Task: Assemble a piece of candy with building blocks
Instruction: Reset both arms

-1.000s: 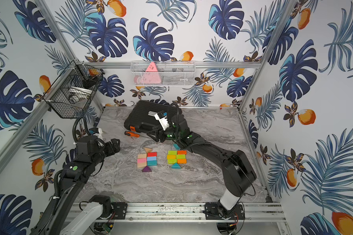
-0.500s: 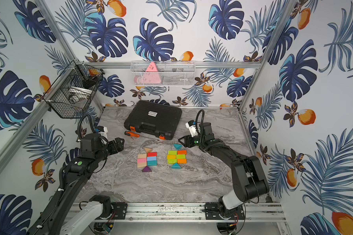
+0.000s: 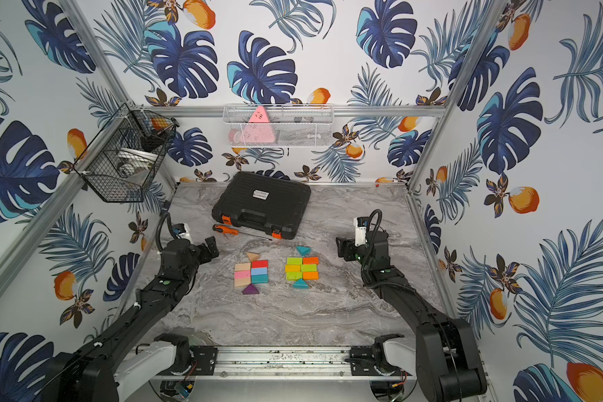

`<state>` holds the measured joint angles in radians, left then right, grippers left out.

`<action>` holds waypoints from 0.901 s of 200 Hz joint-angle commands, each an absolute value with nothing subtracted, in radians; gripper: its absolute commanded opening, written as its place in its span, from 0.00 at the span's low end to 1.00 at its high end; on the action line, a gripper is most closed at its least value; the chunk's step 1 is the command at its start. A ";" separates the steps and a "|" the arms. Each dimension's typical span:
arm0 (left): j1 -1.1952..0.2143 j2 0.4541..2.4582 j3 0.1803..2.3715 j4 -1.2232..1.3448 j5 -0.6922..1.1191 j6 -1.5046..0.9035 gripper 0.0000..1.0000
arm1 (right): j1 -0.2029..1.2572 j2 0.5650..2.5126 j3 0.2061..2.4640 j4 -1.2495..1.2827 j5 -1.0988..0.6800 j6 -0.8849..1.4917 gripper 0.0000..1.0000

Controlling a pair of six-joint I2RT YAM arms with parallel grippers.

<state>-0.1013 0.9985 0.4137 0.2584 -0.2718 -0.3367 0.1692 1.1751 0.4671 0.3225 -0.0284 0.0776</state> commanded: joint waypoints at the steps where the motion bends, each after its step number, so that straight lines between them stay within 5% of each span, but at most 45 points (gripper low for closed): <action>1: -0.124 1.026 0.358 0.541 -0.420 -0.216 0.99 | 0.135 1.203 0.369 0.577 0.256 0.080 0.90; 56: -0.166 1.460 0.304 0.991 -0.472 0.001 0.99 | -0.025 1.542 0.359 0.924 0.197 0.134 0.95; 73: -0.153 1.582 0.316 1.079 -0.432 0.001 0.99 | -0.057 1.699 0.297 1.240 0.149 0.127 0.96; 88: -0.145 1.677 0.337 1.143 -0.396 0.026 0.99 | -0.057 1.611 0.361 0.962 0.071 0.100 1.00; 103: -0.140 1.647 0.349 1.051 -0.381 0.002 0.99 | -0.051 1.678 0.368 1.074 0.029 0.071 1.00; 119: -0.140 1.667 0.348 1.093 -0.386 0.013 0.99 | -0.051 1.636 0.427 0.873 0.065 0.094 1.00; 180: -0.136 1.661 0.342 1.100 -0.372 0.012 0.99 | -0.047 1.658 0.414 0.938 0.038 0.073 1.00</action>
